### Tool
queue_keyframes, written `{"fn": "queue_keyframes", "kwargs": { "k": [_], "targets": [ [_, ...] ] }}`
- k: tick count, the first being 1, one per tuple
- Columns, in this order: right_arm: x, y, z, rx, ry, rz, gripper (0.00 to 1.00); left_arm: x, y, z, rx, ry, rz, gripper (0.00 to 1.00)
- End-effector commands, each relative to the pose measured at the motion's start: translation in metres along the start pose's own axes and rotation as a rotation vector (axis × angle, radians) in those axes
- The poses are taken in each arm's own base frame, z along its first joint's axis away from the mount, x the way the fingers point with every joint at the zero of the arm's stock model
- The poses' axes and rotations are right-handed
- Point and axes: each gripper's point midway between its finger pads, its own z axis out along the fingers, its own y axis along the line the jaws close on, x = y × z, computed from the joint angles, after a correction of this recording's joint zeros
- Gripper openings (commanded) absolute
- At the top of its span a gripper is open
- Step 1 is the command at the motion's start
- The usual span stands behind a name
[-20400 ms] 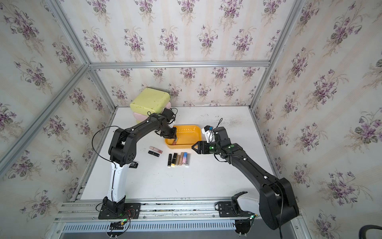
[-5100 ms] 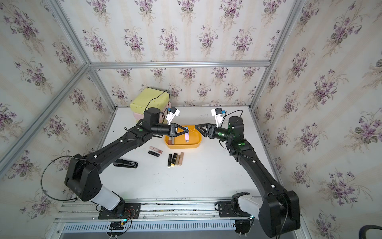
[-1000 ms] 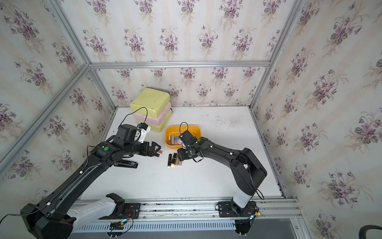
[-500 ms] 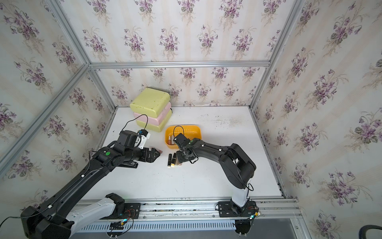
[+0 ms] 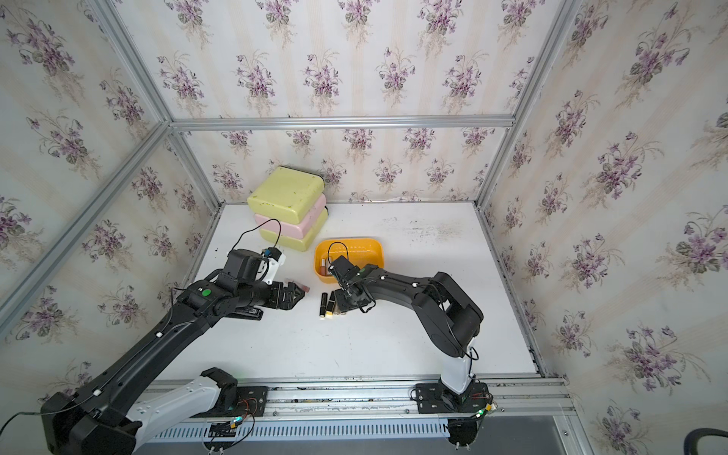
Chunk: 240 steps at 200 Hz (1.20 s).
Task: Put the lipstick into the storage box
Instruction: Pick up the lipstick at the center of the board.
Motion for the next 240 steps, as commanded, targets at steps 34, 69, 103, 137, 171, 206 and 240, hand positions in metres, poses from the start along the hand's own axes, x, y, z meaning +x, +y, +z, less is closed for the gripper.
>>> {"fn": "queue_keyframes", "kwargs": {
  "k": [34,69,103,137,171,206,240],
  "targets": [
    [0.007,-0.006,0.004,0.049,0.013,-0.004,0.47,-0.001,-0.001,-0.001,0.009,-0.010,-0.003,1.00],
    [0.009,-0.009,0.007,0.061,0.016,-0.007,0.47,-0.001,-0.001,-0.001,0.009,-0.014,-0.005,1.00],
    [0.006,-0.002,0.008,0.023,0.007,-0.008,0.48,-0.002,-0.001,-0.001,0.009,-0.012,-0.008,1.00],
    [0.009,-0.005,0.011,0.042,0.021,-0.007,0.48,-0.003,-0.001,-0.001,0.011,-0.015,-0.011,1.00],
    [0.016,-0.011,0.012,0.061,0.031,-0.005,0.47,-0.003,-0.003,0.000,0.017,-0.013,-0.017,1.00],
    [0.019,-0.018,0.013,0.087,0.030,-0.007,0.43,-0.004,-0.005,0.002,0.029,-0.012,-0.026,1.00],
    [0.024,-0.020,0.016,0.092,0.046,-0.011,0.35,-0.005,-0.005,0.002,0.033,-0.015,-0.031,1.00]
  ]
}}
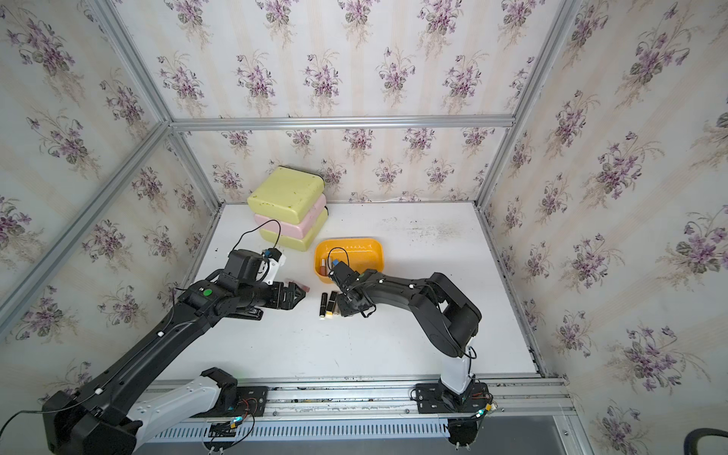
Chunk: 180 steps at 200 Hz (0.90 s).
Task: Put the lipstick into the storage box
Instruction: Pick up the lipstick at the center of the board.
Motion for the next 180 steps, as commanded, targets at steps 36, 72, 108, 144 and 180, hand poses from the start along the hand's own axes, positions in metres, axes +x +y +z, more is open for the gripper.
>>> {"fn": "queue_keyframes", "kwargs": {
  "k": [36,72,108,144,180],
  "targets": [
    [0.017,-0.019,-0.004,0.077,0.035,-0.003,0.28,-0.008,-0.006,0.003,0.027,-0.016,-0.011,1.00],
    [0.024,-0.035,-0.018,0.106,0.012,0.008,0.25,-0.014,-0.017,0.008,0.092,-0.017,-0.028,1.00],
    [0.028,-0.050,-0.035,0.078,-0.026,0.038,0.24,-0.021,-0.032,0.016,0.186,-0.022,-0.047,1.00],
    [0.018,-0.046,-0.060,-0.126,-0.106,0.051,0.24,-0.030,-0.058,0.025,0.357,-0.029,-0.069,1.00],
    [-0.013,-0.026,-0.118,-0.507,-0.273,0.061,0.23,-0.048,-0.090,0.026,0.564,-0.056,-0.088,1.00]
  ]
}}
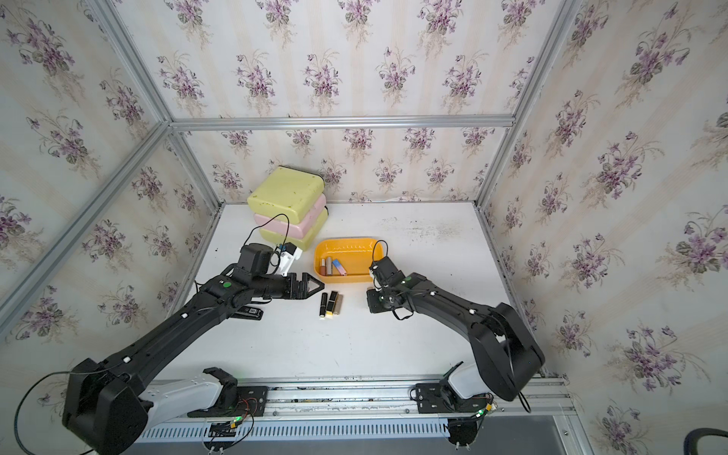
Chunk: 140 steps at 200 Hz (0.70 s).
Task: Put the lipstick into the storage box
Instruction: Pick up the lipstick at the center of the board, then place the lipstick in the storage box.
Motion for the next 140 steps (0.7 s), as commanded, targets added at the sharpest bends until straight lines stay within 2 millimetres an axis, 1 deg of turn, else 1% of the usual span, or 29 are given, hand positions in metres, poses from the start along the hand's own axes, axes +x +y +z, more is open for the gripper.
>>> {"fn": "queue_keyframes", "kwargs": {
  "k": [1,2,3,6,26,38,62,82,94,115,140],
  "targets": [
    [-0.027,0.047,-0.031,-0.342,-0.103,-0.050,0.23,-0.023,-0.039,0.004,0.207,-0.050,0.023,1.00],
    [-0.028,0.050,-0.033,-0.359,-0.105,-0.054,0.23,-0.024,-0.039,0.004,0.211,-0.050,0.024,1.00],
    [-0.031,0.046,-0.036,-0.364,-0.117,-0.042,0.23,-0.024,-0.040,0.004,0.218,-0.049,0.024,1.00],
    [-0.038,0.045,-0.042,-0.389,-0.141,-0.032,0.23,-0.025,-0.043,0.005,0.232,-0.050,0.025,1.00],
    [-0.056,0.066,-0.078,-0.596,-0.220,-0.050,0.23,-0.033,-0.062,0.006,0.323,-0.075,0.070,1.00],
    [-0.061,0.079,-0.095,-0.695,-0.241,-0.077,0.23,-0.037,-0.073,0.005,0.355,-0.098,0.107,1.00],
    [-0.066,0.101,-0.120,-0.836,-0.252,-0.129,0.24,-0.045,-0.079,0.007,0.352,-0.128,0.135,1.00],
    [-0.069,0.110,-0.132,-0.889,-0.265,-0.149,0.24,-0.049,-0.086,0.011,0.366,-0.132,0.149,0.99],
    [-0.070,0.112,-0.136,-0.904,-0.270,-0.156,0.24,-0.050,-0.091,0.013,0.370,-0.135,0.159,0.99],
    [-0.070,0.114,-0.138,-0.920,-0.272,-0.161,0.24,-0.054,-0.100,0.015,0.394,-0.141,0.174,0.98],
    [-0.070,0.114,-0.139,-0.922,-0.275,-0.161,0.24,-0.060,-0.115,0.013,0.439,-0.165,0.197,0.97]
  ]
}}
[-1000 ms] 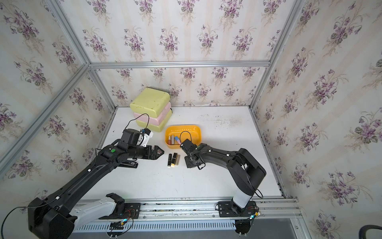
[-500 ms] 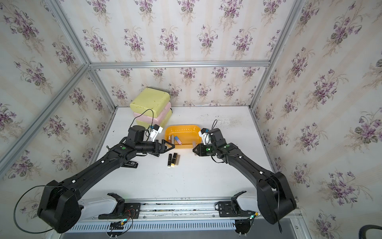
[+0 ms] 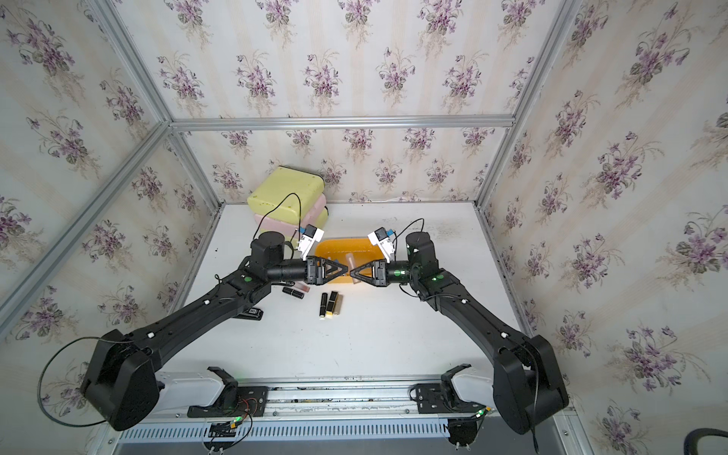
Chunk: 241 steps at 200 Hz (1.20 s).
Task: Put the lipstick into the storage box
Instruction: Place the lipstick in the storage box.
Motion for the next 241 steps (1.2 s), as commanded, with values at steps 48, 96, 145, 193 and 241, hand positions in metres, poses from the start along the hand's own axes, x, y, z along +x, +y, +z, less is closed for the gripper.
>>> {"fn": "queue_keyframes", "kwargs": {
  "k": [48,96,145,193,241],
  "targets": [
    [-0.005,0.015,-0.003,-0.052,-0.010,-0.037,0.24,-0.025,-0.028,0.015,0.092,-0.063,0.061,0.84],
    [-0.005,0.017,-0.004,-0.051,-0.012,-0.040,0.23,-0.027,-0.034,0.024,0.117,-0.074,0.053,0.70],
    [-0.003,0.014,-0.003,-0.047,-0.010,-0.036,0.23,-0.025,-0.025,0.031,0.104,-0.062,0.036,0.50],
    [-0.004,0.013,-0.003,-0.043,-0.013,-0.038,0.23,-0.027,-0.026,0.031,0.109,-0.071,0.027,0.40],
    [-0.006,0.011,-0.003,-0.028,-0.025,-0.040,0.22,-0.023,-0.021,0.035,0.109,-0.054,-0.021,0.33]
  ]
}}
